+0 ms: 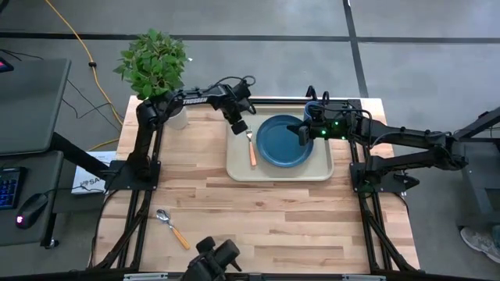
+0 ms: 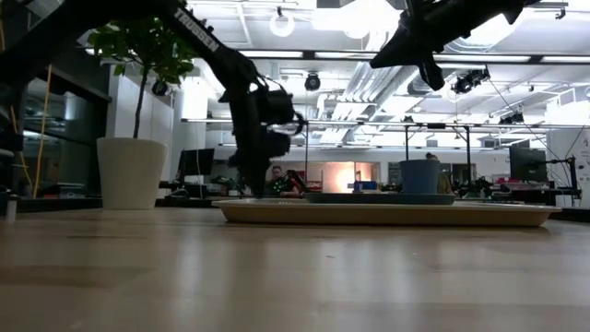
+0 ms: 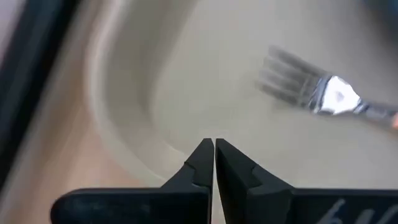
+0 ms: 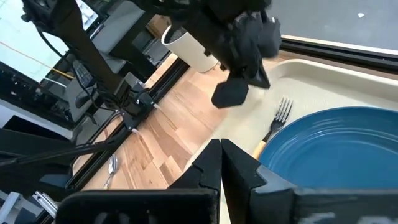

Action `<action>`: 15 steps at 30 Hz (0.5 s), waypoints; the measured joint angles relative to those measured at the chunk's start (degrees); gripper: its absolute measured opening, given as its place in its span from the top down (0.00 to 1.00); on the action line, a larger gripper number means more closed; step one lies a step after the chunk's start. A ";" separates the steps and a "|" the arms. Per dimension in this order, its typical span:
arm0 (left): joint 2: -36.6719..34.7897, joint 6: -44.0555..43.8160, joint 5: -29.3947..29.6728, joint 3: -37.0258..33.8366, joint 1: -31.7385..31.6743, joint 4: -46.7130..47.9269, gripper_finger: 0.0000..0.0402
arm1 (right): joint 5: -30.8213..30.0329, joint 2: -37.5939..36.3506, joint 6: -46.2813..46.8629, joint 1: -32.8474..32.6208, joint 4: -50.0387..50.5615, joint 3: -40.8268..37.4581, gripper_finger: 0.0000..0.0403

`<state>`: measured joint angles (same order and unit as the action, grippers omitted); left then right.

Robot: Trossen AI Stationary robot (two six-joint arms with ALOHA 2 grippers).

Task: Pick and place plate/cup/fork/spoon on tray
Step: Put the brown fork on the gray serving tray to the left of the blue plate

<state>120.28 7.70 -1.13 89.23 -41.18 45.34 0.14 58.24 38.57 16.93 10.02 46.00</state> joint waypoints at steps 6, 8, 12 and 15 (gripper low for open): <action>1.93 -0.57 -3.96 0.02 0.92 -0.79 1.00 | 0.02 0.00 -0.02 0.00 -0.02 0.00 1.00; 2.28 -1.05 -4.24 -0.04 1.32 -1.26 1.00 | 0.02 0.00 0.01 0.00 -0.03 0.00 1.00; 2.26 -1.05 -4.26 0.03 2.08 -4.33 1.00 | 0.02 0.00 0.00 0.00 -0.08 0.00 1.00; 2.26 -1.44 -4.38 0.02 2.38 -6.43 1.00 | 0.02 0.00 0.21 0.00 -0.06 0.00 1.00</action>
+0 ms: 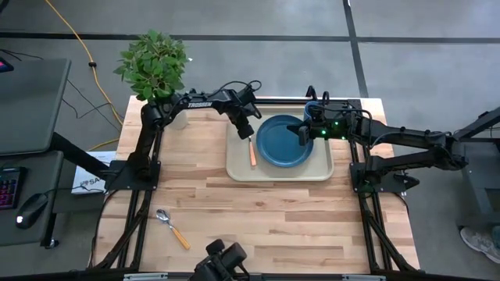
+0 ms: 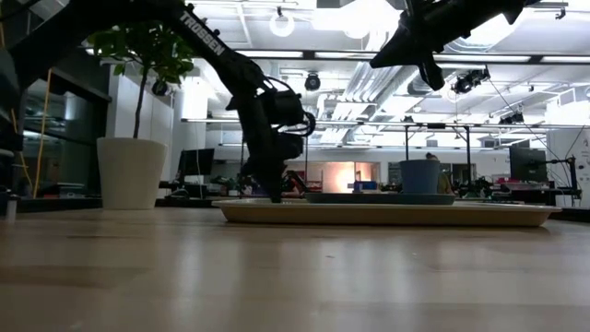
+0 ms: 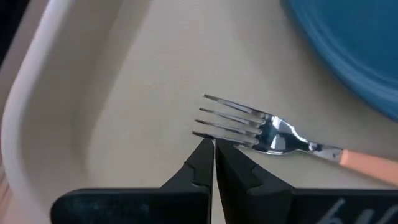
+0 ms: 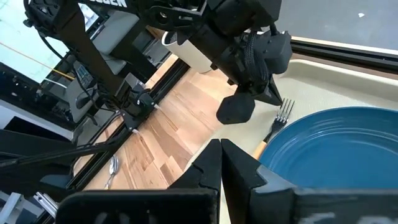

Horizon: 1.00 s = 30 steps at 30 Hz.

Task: Pick and place plate/cup/fork/spoon on tray
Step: Put the brown fork on the gray serving tray to the left of the blue plate, then put the brown spoon on the gray serving tray to the left of the brown fork

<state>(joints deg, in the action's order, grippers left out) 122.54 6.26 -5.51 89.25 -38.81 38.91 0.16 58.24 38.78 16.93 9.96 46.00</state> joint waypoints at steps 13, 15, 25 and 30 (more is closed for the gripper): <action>1.39 -1.46 0.78 0.14 1.40 -2.89 1.00 | 0.00 0.00 0.15 0.00 -0.39 0.00 1.00; 1.38 -1.49 0.81 0.15 1.64 -2.88 1.00 | 0.02 0.00 -0.12 0.00 -0.39 0.00 1.00; -6.87 -3.79 2.70 0.15 -0.73 0.79 1.00 | 0.00 0.00 -1.59 0.03 -0.37 0.00 1.00; -16.88 -9.70 -7.69 0.15 -1.65 -0.66 1.00 | -1.03 0.00 -1.96 0.07 -0.33 0.00 1.00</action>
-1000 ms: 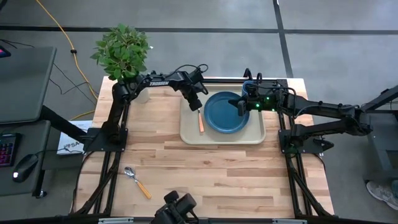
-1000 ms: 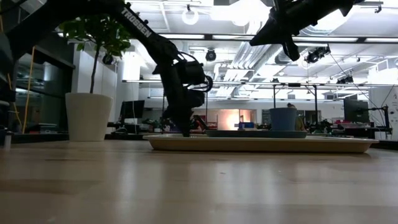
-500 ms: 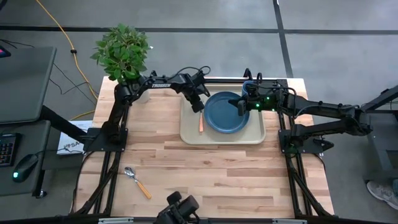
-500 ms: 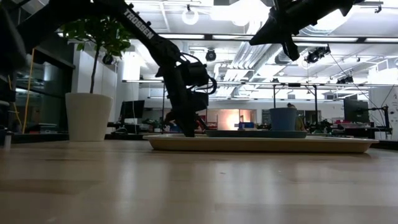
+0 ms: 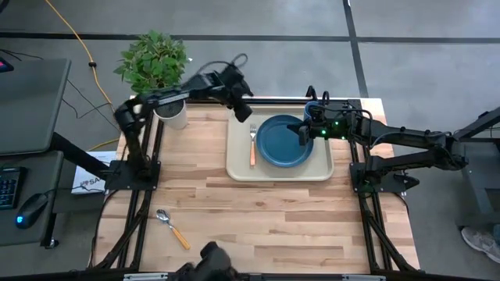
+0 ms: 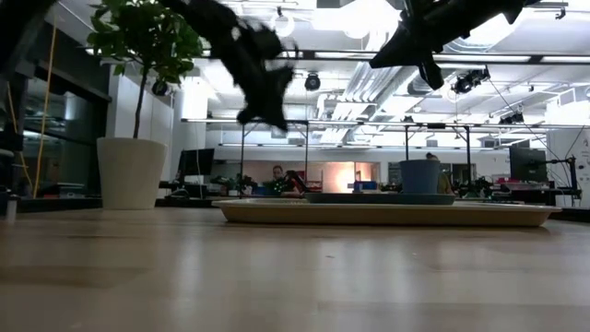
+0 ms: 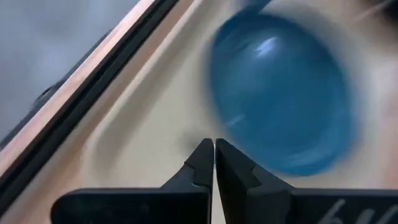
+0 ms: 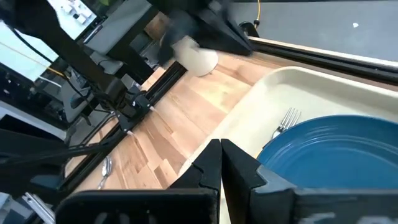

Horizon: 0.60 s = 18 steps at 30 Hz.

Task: Pick and place plate/cup/fork/spoon on tray
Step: Put the brown spoon on the gray serving tray to the left of the brown fork

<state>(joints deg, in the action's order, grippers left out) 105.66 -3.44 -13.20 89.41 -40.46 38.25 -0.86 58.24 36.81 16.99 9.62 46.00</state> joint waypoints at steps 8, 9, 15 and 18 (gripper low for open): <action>-19.22 -11.11 -8.44 -11.44 7.76 -22.22 1.00 | 1.33 -0.17 -4.56 0.00 0.38 0.02 1.00; -21.56 -12.90 -8.39 -13.83 9.30 -25.80 1.00 | 1.43 -0.17 -5.41 0.00 0.42 0.02 1.00; -34.18 -21.19 -0.77 -29.37 21.07 -48.65 1.00 | 1.52 -0.17 -8.25 0.00 0.34 0.02 1.00; -38.92 -22.42 6.44 -35.00 25.39 -53.85 1.00 | 2.54 -0.17 -9.59 0.00 -0.16 0.02 1.00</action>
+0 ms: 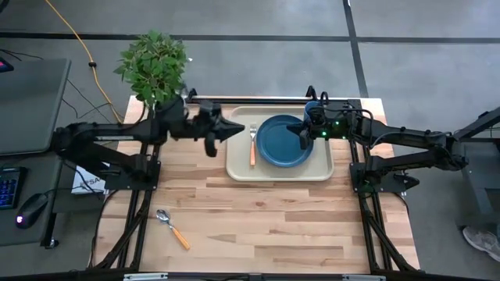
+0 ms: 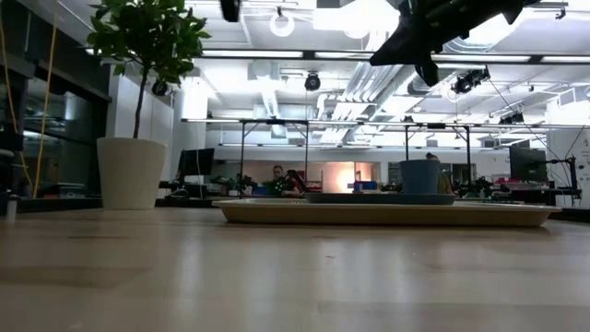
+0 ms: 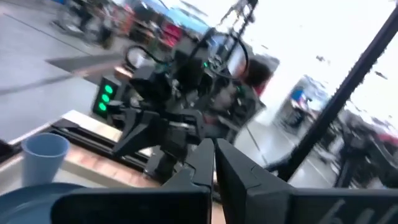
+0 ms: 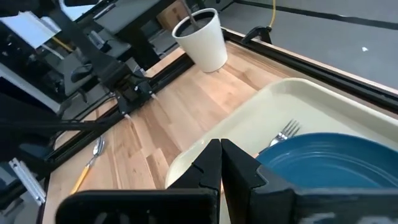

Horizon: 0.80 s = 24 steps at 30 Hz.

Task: Pick and place plate/cup/fork/spoon on tray
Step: Put the brown spoon on the gray serving tray to the left of the brown fork

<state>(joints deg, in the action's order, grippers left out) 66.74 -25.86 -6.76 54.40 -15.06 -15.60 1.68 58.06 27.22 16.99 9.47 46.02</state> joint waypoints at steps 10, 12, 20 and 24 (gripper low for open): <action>-7.40 -1.17 3.81 -4.56 2.74 5.12 0.97 | 0.62 0.02 -0.72 0.00 -2.84 0.02 1.00; -8.01 -1.15 0.71 -3.54 1.72 9.34 0.93 | 0.58 0.02 -0.72 0.00 -3.37 0.02 1.00; -6.76 2.55 -15.39 7.62 7.62 36.34 0.61 | 0.33 0.02 2.56 0.00 -4.06 0.02 1.00; -3.65 10.98 -14.66 14.44 17.98 54.50 0.51 | -0.24 0.02 4.00 0.00 -4.26 0.02 1.00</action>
<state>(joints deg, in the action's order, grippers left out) 63.09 -14.88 -21.41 68.85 2.92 38.90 1.43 58.08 31.22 16.99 5.21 46.04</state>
